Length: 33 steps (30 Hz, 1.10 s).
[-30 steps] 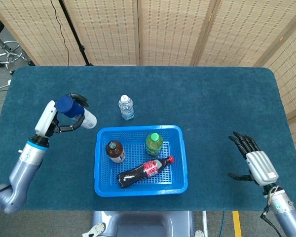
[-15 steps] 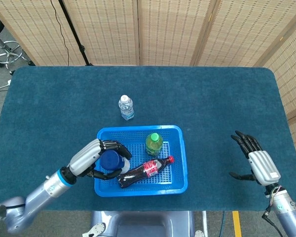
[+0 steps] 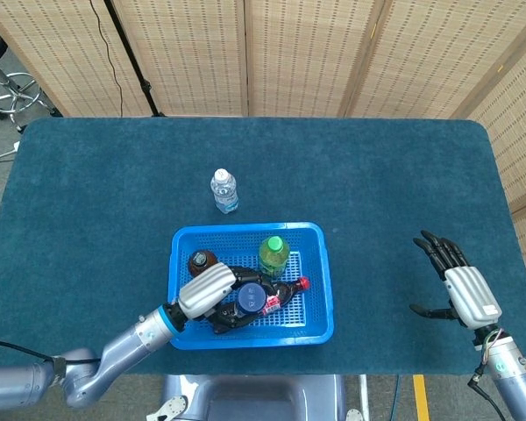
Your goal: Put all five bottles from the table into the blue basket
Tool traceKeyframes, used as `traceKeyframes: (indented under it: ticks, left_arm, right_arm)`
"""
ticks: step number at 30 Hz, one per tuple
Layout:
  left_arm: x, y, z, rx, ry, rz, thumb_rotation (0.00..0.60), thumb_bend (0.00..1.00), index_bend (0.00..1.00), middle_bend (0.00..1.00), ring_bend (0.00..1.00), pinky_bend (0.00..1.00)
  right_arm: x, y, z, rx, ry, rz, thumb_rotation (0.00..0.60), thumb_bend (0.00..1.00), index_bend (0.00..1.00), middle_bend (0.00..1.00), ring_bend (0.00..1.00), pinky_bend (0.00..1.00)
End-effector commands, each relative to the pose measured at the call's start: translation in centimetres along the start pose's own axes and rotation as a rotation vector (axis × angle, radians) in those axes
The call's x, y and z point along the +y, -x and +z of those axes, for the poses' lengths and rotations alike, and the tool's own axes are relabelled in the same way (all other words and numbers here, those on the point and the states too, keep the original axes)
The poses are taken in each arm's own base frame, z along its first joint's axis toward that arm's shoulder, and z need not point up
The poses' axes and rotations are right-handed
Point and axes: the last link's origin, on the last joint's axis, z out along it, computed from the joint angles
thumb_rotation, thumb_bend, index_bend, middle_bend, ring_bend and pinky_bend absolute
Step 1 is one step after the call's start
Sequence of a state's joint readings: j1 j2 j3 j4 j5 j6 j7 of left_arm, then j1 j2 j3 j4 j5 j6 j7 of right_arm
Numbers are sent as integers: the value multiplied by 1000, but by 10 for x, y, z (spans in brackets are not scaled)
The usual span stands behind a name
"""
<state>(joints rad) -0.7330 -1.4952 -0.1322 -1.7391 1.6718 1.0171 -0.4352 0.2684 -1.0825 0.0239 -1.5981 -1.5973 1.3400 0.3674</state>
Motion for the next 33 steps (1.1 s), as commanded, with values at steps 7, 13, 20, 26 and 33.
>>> traceKeyframes:
  ticks: [7, 13, 20, 26, 33]
  left_arm:
    - [-3, 1, 5, -83, -17, -14, 600, 141, 0, 0, 0, 0]
    - [5, -30, -4, 20, 37, -38, 600, 123, 0, 0, 0, 0]
    - [8, -80, -18, 167, 49, -32, 600, 123, 0, 0, 0, 0]
    - [-15, -150, -30, 357, -59, -43, 600, 122, 0, 0, 0, 0]
    - [-61, -184, -27, 399, -247, -61, 600, 122, 0, 0, 0, 0]
  right_arm:
    - [0, -1, -1, 5, 4, 2, 600, 0, 0, 0, 0, 0]
    - [-1, 1, -1, -2, 0, -3, 600, 0, 0, 0, 0, 0]
    - [-3, 3, -1, -6, -2, -8, 600, 0, 0, 0, 0, 0]
    - [-2, 6, 0, -16, 1, -15, 600, 0, 0, 0, 0, 0]
    - [-1, 9, 3, -27, 8, -24, 600, 0, 0, 0, 0, 0]
